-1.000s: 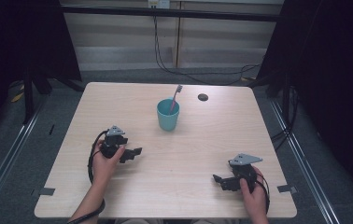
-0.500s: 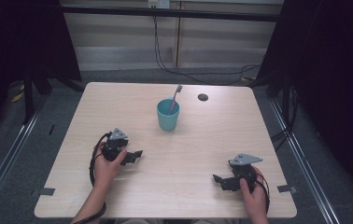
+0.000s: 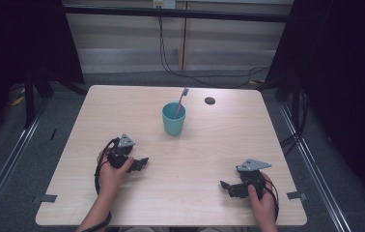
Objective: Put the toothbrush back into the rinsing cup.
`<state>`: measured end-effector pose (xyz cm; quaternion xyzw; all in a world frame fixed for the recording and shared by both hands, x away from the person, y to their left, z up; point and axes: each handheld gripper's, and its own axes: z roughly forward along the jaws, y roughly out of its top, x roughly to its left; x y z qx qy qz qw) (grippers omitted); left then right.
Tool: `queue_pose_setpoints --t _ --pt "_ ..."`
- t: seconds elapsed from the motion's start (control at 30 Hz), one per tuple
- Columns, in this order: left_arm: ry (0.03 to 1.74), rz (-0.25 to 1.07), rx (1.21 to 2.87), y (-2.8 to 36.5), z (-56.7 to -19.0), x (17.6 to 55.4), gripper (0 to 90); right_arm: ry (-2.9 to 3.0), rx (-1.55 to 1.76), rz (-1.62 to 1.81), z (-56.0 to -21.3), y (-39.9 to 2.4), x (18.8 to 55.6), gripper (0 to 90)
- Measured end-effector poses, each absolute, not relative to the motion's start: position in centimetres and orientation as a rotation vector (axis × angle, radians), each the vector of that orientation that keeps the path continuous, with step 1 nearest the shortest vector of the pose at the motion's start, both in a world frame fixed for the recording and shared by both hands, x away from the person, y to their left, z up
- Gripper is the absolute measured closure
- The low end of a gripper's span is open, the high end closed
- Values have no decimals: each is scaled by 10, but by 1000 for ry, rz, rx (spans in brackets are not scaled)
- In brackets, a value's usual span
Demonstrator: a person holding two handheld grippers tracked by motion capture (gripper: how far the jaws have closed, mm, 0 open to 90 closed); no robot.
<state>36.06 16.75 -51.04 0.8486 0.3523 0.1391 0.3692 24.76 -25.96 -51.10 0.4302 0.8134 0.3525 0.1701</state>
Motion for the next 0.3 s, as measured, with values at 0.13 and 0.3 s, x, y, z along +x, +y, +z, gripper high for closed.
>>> queue_pose_setpoints --t 0.13,0.3 --pt "905 363 2178 166 -511 360 156 2311 1223 1001 -511 -260 248 121" --pt "904 363 2178 166 -511 360 154 2311 1224 1002 -511 -260 248 121"
